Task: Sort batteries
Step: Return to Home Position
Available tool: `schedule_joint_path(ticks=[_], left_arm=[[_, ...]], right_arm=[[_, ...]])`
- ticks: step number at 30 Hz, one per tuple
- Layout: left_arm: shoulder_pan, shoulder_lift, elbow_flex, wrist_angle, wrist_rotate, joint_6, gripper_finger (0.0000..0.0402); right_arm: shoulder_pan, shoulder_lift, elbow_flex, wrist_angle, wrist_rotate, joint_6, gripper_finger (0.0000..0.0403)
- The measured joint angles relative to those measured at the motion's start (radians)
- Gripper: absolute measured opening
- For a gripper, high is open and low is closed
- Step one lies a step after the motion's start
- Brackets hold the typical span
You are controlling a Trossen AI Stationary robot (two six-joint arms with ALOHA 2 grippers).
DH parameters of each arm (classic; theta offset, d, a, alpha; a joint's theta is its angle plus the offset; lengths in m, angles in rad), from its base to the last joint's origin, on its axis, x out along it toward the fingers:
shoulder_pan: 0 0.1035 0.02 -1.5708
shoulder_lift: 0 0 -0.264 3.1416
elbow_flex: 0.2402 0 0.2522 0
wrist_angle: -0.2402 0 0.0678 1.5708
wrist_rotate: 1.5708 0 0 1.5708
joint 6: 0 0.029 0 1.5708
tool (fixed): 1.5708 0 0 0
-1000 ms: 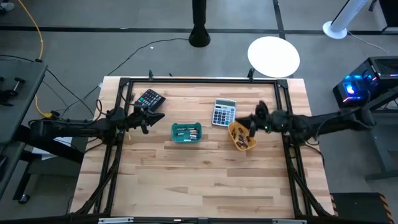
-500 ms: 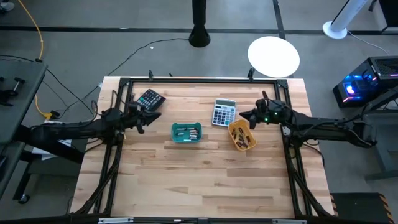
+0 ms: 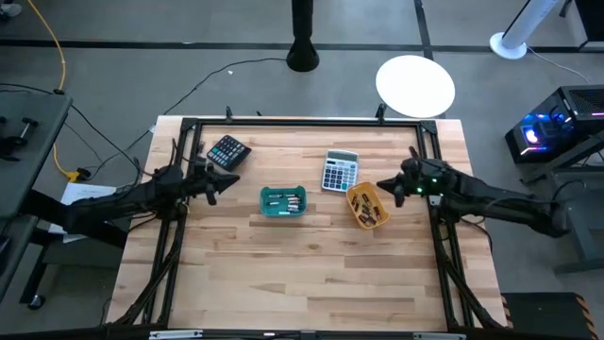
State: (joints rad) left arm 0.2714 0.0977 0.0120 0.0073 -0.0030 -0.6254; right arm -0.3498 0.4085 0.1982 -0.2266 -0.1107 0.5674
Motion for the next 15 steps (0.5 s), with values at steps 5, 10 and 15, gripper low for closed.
schedule_joint_path(ticks=[5,10,15], left_arm=[[0.023,-0.026,0.000,0.003,-0.001,0.000,0.0001],[0.052,-0.040,0.000,0.002,-0.001,0.000,0.0001],[0.072,-0.052,0.000,0.003,-0.001,0.000,0.0001]], right_arm=[[0.023,-0.217,0.000,-0.102,-0.003,0.000,0.0000],[0.029,-0.402,0.000,-0.142,-0.003,0.000,0.0000],[0.047,-0.408,-0.017,-0.063,0.004,0.000,0.0000]])
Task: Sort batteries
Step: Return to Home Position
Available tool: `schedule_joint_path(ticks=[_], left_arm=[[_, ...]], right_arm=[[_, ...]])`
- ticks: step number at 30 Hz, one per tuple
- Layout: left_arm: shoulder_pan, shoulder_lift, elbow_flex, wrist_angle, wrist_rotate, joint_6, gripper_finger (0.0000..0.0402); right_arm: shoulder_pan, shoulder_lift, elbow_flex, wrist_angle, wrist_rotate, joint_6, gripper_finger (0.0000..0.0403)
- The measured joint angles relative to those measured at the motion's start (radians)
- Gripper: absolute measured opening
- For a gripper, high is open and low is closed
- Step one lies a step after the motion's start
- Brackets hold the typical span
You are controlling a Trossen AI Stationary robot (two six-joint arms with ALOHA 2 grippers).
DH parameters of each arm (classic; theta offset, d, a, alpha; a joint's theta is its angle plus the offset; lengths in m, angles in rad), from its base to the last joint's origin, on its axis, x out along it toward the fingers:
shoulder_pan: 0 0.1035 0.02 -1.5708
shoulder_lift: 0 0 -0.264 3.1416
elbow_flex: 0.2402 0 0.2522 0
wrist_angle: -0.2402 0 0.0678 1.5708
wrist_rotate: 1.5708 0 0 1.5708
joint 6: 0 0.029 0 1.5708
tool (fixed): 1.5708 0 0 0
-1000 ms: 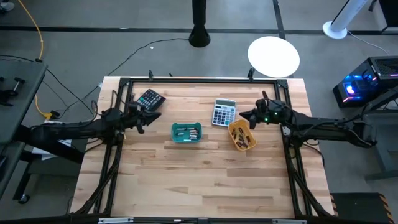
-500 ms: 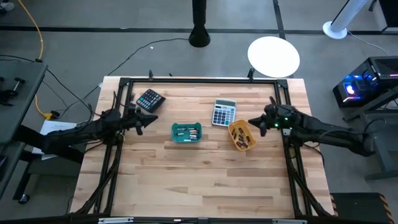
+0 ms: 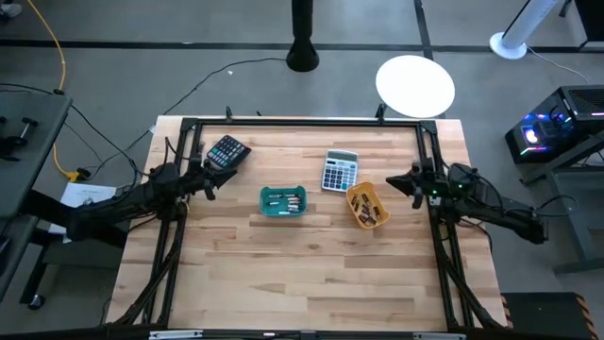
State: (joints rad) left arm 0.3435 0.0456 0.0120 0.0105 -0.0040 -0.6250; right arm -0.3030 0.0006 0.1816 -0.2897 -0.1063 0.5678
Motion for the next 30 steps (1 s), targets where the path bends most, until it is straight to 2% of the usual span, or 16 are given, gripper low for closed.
schedule_joint_path(ticks=[3,5,6,11,19,30], left_arm=[[0.010,-0.015,0.000,-0.002,0.001,0.000,0.0001],[0.017,-0.021,0.000,0.001,-0.001,0.000,0.0001],[0.020,-0.027,0.000,0.000,-0.002,0.000,0.0001],[0.038,-0.042,0.000,0.003,-0.006,0.000,0.0001],[0.035,-0.042,0.000,0.000,-0.010,0.000,0.0001],[-0.018,-0.042,0.000,0.000,-0.011,0.000,0.0001]], right_arm=[[0.016,0.000,-0.084,0.131,-0.002,0.000,0.0000],[0.031,0.000,-0.170,0.309,0.005,0.001,0.0000],[0.040,0.000,-0.171,0.324,0.017,0.000,0.0000],[0.079,-0.001,-0.172,0.317,0.047,0.000,0.0000],[0.237,-0.001,-0.172,0.316,0.045,0.000,0.0000],[0.244,-0.001,-0.172,0.316,0.046,0.000,0.0000]])
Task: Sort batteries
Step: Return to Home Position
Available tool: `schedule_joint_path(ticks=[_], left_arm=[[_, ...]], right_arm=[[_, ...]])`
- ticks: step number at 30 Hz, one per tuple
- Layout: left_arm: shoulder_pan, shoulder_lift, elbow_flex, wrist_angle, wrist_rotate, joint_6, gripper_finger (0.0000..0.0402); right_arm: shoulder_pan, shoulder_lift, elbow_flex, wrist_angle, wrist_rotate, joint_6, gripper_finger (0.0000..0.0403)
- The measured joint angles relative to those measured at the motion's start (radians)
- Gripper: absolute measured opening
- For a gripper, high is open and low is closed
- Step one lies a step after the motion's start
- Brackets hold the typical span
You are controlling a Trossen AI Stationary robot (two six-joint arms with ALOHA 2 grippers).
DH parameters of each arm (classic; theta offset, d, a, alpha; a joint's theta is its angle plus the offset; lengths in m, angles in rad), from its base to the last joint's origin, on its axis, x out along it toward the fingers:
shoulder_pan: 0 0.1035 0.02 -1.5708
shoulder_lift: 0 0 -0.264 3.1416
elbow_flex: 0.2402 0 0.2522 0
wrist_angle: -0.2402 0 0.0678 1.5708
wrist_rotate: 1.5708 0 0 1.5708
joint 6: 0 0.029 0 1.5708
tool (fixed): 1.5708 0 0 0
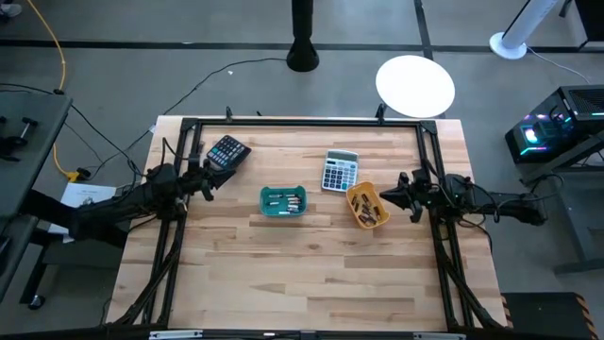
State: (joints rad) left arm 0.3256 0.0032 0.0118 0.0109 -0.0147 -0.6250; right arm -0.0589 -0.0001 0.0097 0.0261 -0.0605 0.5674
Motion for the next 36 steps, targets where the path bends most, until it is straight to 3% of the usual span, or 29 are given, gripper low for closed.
schedule_joint_path(ticks=[36], left_arm=[[-0.014,0.002,0.000,-0.003,0.001,0.000,0.0001]], right_arm=[[0.000,0.008,0.000,-0.001,0.000,0.000,0.0000]])
